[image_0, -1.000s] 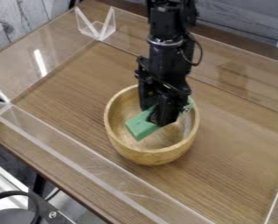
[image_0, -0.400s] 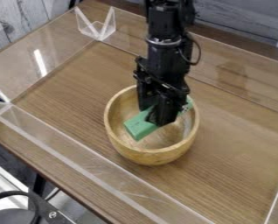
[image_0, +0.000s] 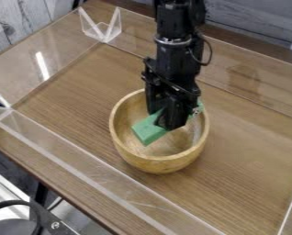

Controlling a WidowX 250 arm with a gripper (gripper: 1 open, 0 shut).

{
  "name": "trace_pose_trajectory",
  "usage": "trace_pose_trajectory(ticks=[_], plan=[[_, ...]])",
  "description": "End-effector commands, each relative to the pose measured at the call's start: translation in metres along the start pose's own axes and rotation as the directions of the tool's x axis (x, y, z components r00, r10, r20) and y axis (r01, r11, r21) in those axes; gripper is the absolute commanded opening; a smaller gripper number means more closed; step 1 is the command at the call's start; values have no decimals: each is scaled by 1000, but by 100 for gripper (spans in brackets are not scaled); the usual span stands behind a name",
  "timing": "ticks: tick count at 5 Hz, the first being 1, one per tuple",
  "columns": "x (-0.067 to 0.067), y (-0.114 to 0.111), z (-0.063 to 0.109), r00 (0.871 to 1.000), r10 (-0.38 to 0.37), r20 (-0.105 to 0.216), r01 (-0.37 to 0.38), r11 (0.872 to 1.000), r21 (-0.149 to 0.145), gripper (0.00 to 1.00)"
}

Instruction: Put the green block in the brown bowl

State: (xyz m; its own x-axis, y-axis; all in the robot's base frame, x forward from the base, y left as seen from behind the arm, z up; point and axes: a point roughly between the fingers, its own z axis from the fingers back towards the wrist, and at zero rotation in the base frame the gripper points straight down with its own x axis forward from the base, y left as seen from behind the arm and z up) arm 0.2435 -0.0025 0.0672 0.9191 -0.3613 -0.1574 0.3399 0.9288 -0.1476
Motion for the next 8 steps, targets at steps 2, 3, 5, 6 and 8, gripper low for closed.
trace_pose_trajectory(ticks=[2, 3, 5, 6, 8], plan=[[8, 1, 7, 999, -11, 36, 11, 1000, 15, 0], [9, 0, 5, 999, -15, 32, 14, 1000, 13, 0], [12, -1, 2, 999, -20, 25, 20, 1000, 11, 0], [14, -2, 2, 1000, -22, 22, 22, 1000, 10, 0], [18, -3, 1, 1000, -25, 18, 25, 1000, 9, 0]])
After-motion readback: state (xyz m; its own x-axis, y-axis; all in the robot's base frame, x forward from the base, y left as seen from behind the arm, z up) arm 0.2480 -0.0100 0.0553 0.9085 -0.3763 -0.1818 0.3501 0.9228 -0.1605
